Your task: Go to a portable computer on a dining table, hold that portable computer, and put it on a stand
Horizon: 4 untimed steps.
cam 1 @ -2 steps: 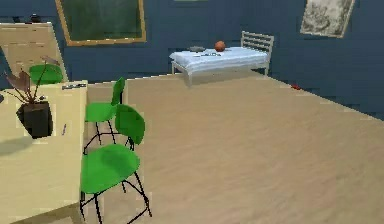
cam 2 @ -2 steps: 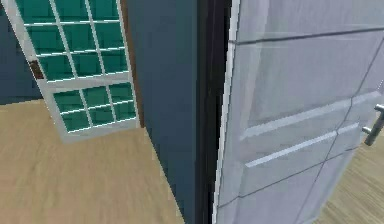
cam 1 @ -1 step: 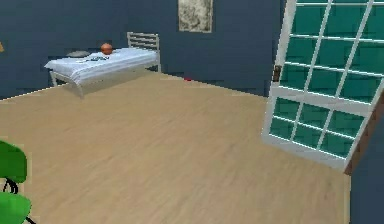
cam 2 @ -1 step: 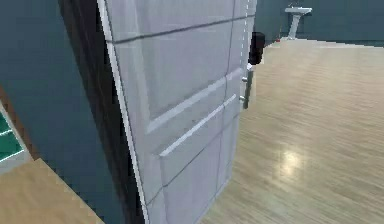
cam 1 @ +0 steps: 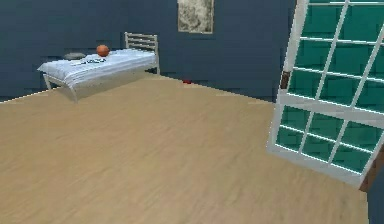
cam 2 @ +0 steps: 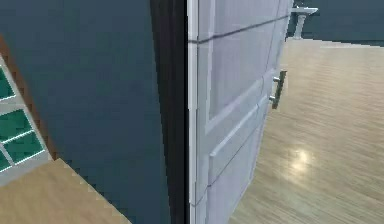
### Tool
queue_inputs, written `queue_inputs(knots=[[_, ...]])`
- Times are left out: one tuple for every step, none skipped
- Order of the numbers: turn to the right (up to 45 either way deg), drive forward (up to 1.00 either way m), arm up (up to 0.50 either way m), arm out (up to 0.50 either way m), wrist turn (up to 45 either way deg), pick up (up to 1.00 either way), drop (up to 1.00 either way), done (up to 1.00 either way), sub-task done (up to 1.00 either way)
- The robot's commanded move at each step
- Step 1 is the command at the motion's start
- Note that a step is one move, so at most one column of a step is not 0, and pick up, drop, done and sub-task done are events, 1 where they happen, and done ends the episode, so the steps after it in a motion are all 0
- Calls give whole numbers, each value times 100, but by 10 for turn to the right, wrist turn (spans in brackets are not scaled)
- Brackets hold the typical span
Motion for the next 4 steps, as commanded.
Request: queue_inputs(knots=[[-450,0,0,0,0,0,0,0,0],[-60,0,0,0,0,0,0,0,0],[0,10,0,0,0,0,0,0,0],[450,0,0,0,0,0,0,0,0]])
